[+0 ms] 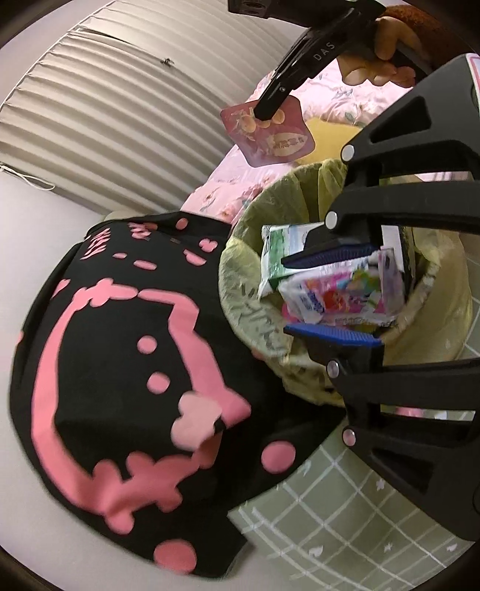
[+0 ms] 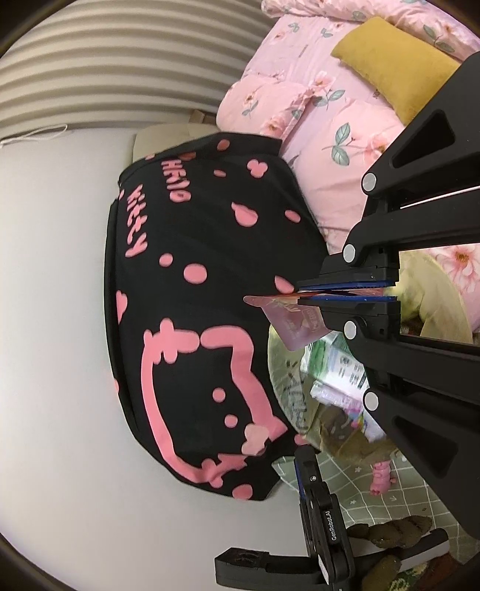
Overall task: Collect trash
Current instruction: 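Carry both held items over the trash bag and open both tools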
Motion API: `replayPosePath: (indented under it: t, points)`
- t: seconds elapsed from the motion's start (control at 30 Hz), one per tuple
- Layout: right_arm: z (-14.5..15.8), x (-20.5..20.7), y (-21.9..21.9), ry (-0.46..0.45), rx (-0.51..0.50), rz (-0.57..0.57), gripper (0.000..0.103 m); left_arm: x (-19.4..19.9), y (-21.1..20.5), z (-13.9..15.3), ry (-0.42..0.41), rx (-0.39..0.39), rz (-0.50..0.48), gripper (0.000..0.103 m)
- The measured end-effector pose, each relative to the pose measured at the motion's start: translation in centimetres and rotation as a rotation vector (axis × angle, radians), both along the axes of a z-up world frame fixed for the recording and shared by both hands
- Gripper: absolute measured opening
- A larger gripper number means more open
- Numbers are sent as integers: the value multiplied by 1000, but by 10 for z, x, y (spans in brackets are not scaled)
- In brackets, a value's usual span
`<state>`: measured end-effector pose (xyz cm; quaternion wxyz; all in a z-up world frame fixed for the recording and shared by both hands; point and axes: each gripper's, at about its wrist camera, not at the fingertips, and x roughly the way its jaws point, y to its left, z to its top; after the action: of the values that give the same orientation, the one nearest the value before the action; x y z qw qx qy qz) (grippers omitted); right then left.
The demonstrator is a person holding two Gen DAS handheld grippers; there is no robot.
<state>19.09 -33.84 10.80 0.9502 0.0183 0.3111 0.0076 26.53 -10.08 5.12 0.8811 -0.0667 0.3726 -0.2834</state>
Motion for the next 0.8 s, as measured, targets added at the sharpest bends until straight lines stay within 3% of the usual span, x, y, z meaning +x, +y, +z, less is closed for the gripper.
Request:
replayPosePath:
  t: [0.23,0.47,0.8]
  points:
    - [0,10,34,-1,12,91,5,-25,46,8,-64,34,131,41]
    - [-12,24,74,40,40,187,5,-40,97,-6,-15,25,246,42]
    - [-44,43,104,124,50,207,5,-62,153,-23,36,11,351,42]
